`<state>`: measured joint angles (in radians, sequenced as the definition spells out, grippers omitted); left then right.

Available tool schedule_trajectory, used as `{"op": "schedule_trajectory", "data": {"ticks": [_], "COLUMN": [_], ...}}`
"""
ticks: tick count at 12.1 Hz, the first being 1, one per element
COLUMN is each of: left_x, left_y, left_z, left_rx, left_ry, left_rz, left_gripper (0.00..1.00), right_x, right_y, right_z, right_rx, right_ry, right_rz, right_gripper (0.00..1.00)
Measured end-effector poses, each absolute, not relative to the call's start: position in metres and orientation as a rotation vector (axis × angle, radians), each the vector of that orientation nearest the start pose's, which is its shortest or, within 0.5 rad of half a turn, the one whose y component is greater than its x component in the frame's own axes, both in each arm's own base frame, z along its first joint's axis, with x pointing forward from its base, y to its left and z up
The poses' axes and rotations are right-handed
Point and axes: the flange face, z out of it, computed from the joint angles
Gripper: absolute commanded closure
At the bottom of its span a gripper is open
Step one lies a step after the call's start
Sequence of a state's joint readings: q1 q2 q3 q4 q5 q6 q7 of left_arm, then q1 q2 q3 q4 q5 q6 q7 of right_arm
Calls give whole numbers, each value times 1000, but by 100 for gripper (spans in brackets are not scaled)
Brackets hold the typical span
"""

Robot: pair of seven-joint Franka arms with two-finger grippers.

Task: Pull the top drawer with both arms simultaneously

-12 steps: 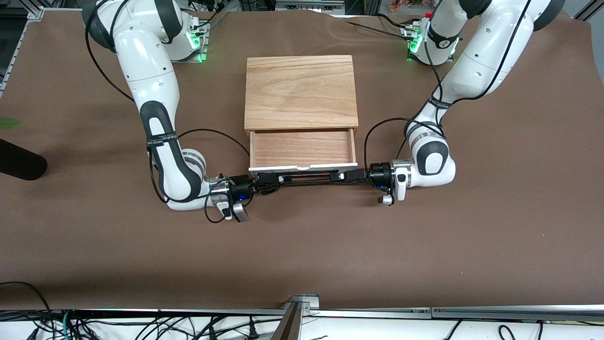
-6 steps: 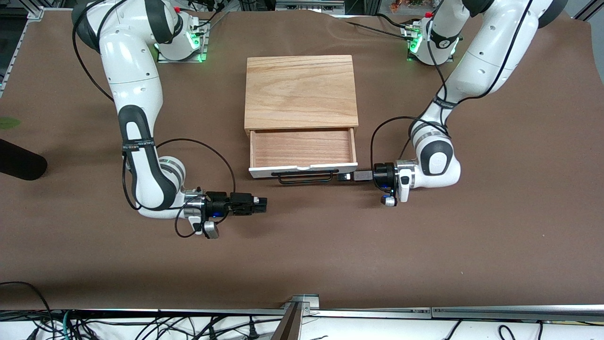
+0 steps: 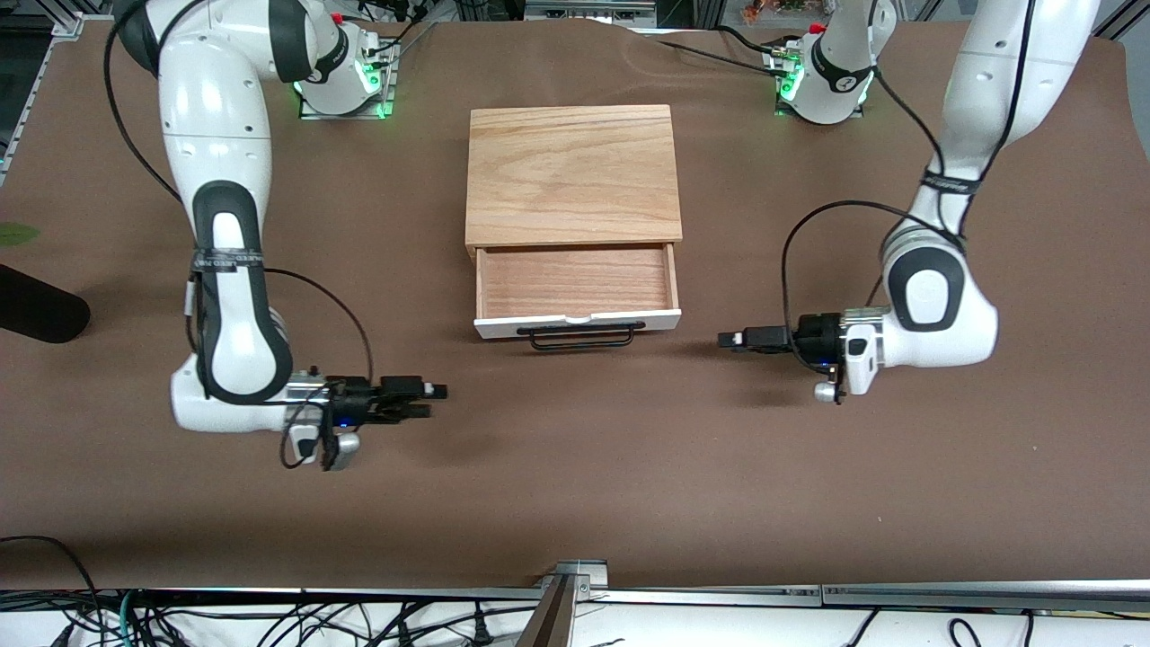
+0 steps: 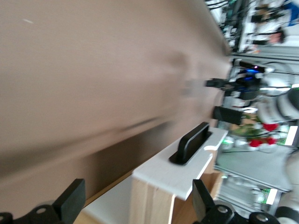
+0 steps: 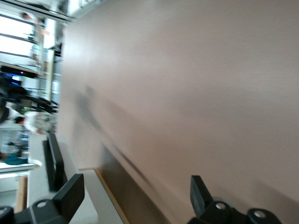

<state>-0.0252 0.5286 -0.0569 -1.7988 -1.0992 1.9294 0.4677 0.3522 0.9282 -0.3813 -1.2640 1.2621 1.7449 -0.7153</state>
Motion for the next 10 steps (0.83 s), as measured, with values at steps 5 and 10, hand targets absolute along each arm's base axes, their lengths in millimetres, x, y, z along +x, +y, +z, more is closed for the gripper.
{"op": "schedule_trajectory", "data": {"ticks": [5,10], "left_x": [605,576], "left_y": [-64,-40], "left_z": [394,500], "left_rx": [2593,3047], "left_ry": [-64,-280], "left_rz": [-183,-24], "left_gripper": [0,0], "right_x": [724,684], "right_y": [86,45], "right_z": [307,439], "right_rx": [-2594,-2911], "right_ry": [-382,-230], "right_rz": [114,317], "right_gripper": [0,0]}}
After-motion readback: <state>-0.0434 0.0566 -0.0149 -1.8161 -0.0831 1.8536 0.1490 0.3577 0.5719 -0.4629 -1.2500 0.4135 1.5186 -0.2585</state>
